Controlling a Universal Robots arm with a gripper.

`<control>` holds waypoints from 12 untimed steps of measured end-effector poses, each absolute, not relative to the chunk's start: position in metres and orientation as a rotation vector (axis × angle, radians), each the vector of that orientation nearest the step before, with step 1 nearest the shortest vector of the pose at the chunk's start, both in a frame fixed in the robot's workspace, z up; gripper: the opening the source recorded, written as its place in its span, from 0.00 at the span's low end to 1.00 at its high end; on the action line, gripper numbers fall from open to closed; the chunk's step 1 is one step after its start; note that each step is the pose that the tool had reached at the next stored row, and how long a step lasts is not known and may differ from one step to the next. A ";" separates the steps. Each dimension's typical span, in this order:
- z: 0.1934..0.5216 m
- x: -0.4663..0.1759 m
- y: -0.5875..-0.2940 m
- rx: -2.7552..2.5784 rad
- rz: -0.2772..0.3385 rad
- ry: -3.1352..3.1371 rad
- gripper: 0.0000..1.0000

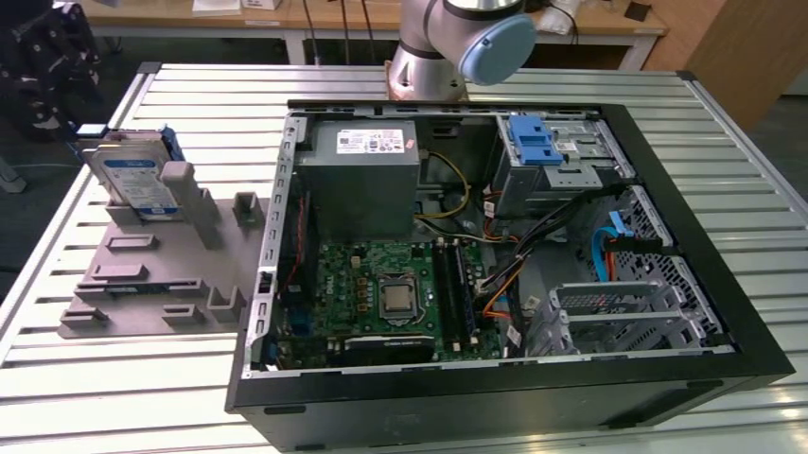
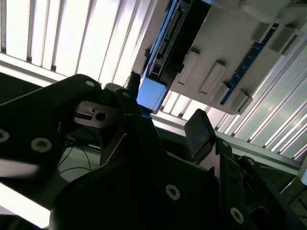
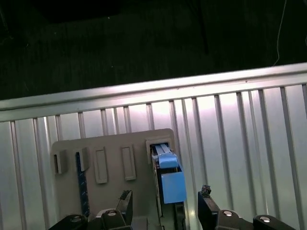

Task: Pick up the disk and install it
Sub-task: 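Pick up the disk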

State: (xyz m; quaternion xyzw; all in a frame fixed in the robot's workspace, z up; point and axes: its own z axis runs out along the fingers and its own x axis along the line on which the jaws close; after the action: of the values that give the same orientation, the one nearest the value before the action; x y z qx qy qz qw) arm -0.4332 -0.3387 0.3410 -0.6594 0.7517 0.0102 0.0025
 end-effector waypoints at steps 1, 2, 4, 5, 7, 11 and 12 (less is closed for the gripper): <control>0.340 -0.433 -0.339 -2.079 0.032 2.348 0.64; 0.339 -0.433 -0.339 -2.085 0.032 2.343 0.64; 0.339 -0.433 -0.339 -2.086 0.031 2.342 0.64; 0.339 -0.433 -0.339 -2.086 0.031 2.341 0.64; 0.339 -0.434 -0.339 -2.085 0.029 2.340 0.64; 0.337 -0.434 -0.339 -2.100 0.024 2.321 0.64; 0.336 -0.434 -0.339 -2.111 0.024 2.312 0.64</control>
State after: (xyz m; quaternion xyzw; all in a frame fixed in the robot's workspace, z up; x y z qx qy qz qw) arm -0.4344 -0.3387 0.3361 -0.6742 0.7385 0.0078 0.0055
